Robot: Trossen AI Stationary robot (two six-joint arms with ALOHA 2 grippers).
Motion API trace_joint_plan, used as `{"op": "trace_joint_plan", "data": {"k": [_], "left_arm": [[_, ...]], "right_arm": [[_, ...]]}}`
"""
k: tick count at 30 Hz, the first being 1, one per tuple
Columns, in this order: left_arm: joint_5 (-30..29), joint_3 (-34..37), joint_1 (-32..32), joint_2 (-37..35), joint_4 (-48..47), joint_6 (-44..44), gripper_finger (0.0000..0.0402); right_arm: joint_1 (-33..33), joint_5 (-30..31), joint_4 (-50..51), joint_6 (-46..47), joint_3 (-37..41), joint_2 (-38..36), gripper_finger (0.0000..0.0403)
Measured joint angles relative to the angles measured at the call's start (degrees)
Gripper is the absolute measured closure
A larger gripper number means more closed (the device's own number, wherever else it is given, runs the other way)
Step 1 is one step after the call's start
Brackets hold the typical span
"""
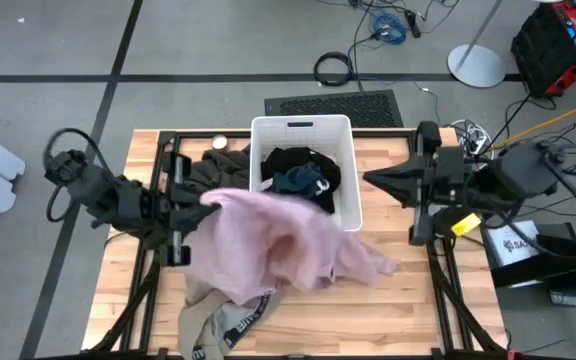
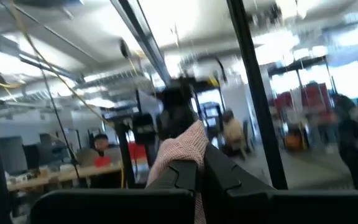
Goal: Sort clothes
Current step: Put the pink polo into the laundry bin
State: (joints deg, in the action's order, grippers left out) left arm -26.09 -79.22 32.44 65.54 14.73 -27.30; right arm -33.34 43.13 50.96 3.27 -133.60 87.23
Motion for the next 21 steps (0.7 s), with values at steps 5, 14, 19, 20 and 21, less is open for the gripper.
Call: {"op": "trace_joint_plan", "data": {"k": [5,14,19,20,21], "left_arm": [[0.23,-0.17,0.31,0.20,-14.47,6.68,0.0394],[-3.99,-0.17,0.31,0.42,-48.07,26.10,0.0394],[-9.80,-0.17,0.23,-0.06,-62.76,34.75,0.0394],[-11.14,-0.17,0.16,-0.08,-64.30,35.88,0.0394],[-12.22,-0.17,0.16,-0.11,-65.27,36.44,0.0394]], "right_arm": [[-0.04,-4.96,9.75,10.62,0.10,0.25,0.0402],[-1.29,-16.77,31.48,36.54,8.43,5.09,0.0402],[-3.02,-22.00,34.44,39.26,20.34,8.26,0.0403],[-2.99,-23.39,33.84,39.91,23.00,8.99,0.0402],[-2.89,-24.96,33.25,40.11,25.52,9.67,0.0401]]}}
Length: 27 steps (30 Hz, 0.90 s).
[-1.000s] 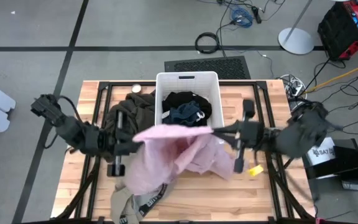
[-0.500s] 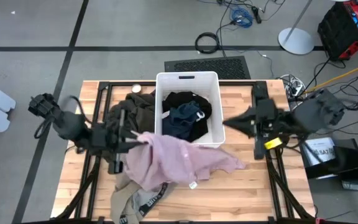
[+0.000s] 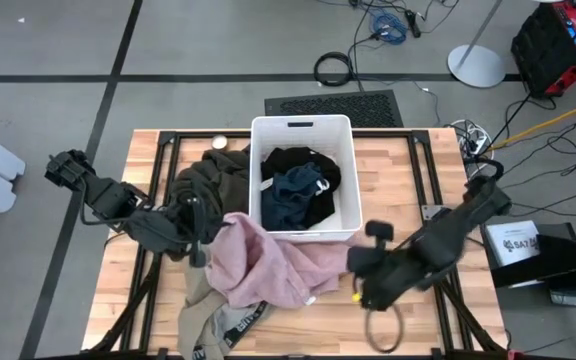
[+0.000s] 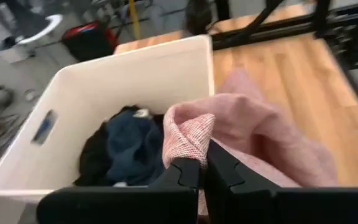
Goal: Sort clothes
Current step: Put the pink polo into the laundry bin
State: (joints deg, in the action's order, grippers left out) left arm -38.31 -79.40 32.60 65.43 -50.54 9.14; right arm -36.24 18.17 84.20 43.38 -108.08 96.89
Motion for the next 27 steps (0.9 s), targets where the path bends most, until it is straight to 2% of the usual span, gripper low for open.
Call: {"op": "trace_joint_plan", "data": {"k": [7,12,15,18,27], "left_arm": [[-0.98,0.00,0.00,0.00,-1.21,1.08,0.0394],[-0.98,0.00,0.00,0.00,-0.93,1.10,0.0394],[-0.98,0.00,0.00,0.00,-0.95,1.12,0.0394],[-0.98,0.00,0.00,0.00,-0.95,1.58,0.0394],[-1.00,0.03,0.00,0.00,-0.99,2.60,0.0394]], "right_arm": [[-0.49,-12.04,-7.55,-2.63,15.67,6.48,0.0358],[-0.63,-14.04,-5.80,-1.11,21.51,12.97,0.0305],[-0.26,-13.66,-2.31,-1.55,22.00,16.11,0.0272],[-0.16,-12.38,-4.29,-4.02,21.94,18.37,0.0239],[0.84,-0.25,-11.18,-8.78,21.69,18.76,0.0155]]}}
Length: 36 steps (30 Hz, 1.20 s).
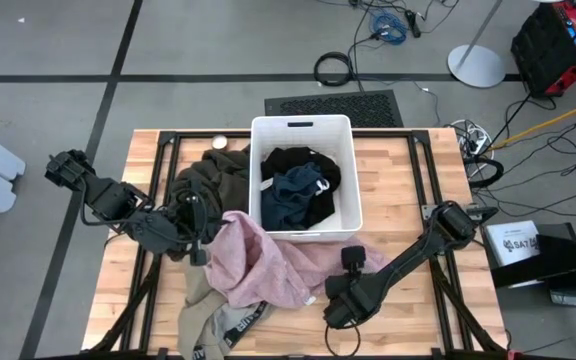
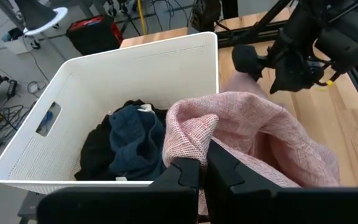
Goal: Sort clothes
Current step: Put the pink polo into the laundry bin
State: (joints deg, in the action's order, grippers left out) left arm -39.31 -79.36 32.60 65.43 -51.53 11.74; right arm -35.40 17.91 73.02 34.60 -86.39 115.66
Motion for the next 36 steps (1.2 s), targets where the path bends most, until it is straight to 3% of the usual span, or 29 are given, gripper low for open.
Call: {"op": "trace_joint_plan", "data": {"k": [11,16,23,27,32,36], "left_arm": [[1.55,0.01,0.04,0.00,-0.02,0.09,0.0394],[2.82,0.03,0.04,0.00,-0.38,1.12,0.0394],[3.23,0.03,0.15,0.02,-1.45,1.37,0.0394],[3.54,0.03,0.15,0.02,-1.77,1.50,0.0394],[4.63,0.03,0.15,0.28,-1.70,1.54,0.0394],[4.77,0.06,0.13,0.82,-1.68,1.52,0.0394]], "right_arm": [[7.55,-0.64,-5.34,-7.51,0.87,-0.04,0.0168],[9.20,-7.51,-12.41,-8.09,7.86,-0.04,0.0174],[8.68,-8.28,-20.10,-5.76,14.88,-0.96,0.0184],[8.36,-8.91,-20.53,-3.91,15.11,-1.27,0.0237],[7.79,-9.01,-21.42,-3.75,15.49,-3.51,0.0370],[7.27,-9.94,-19.42,-1.58,15.01,-6.55,0.0387]]}}
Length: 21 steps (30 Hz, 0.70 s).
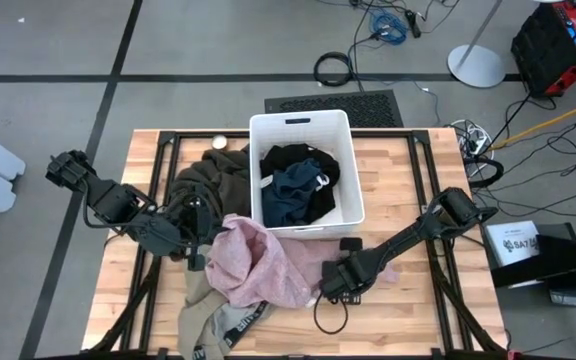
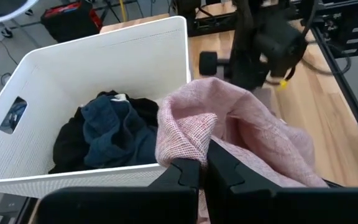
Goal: Sort clothes
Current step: Put the pink polo into the laundry bin
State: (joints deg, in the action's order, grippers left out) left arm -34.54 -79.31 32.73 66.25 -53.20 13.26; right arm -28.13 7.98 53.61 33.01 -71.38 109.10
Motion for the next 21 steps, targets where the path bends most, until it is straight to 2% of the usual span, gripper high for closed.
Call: {"op": "trace_joint_plan", "data": {"k": [5,11,16,21], "left_arm": [[0.19,0.00,-0.04,0.31,-0.03,-0.02,0.0394],[0.39,0.00,-0.02,0.51,-0.07,0.00,0.0394],[2.39,0.00,-0.04,0.93,-0.11,0.00,0.0394],[5.68,0.00,-0.03,2.14,-0.13,-0.04,0.0394]], "right_arm": [[-1.52,-3.17,5.02,2.43,-5.53,-7.70,0.0398],[-5.90,-8.37,5.08,8.95,-11.24,-18.86,0.0399],[-11.71,-7.20,3.11,19.04,-11.62,-26.38,0.0400],[-18.10,-1.35,3.24,25.63,-11.62,-29.73,0.0400]]}}
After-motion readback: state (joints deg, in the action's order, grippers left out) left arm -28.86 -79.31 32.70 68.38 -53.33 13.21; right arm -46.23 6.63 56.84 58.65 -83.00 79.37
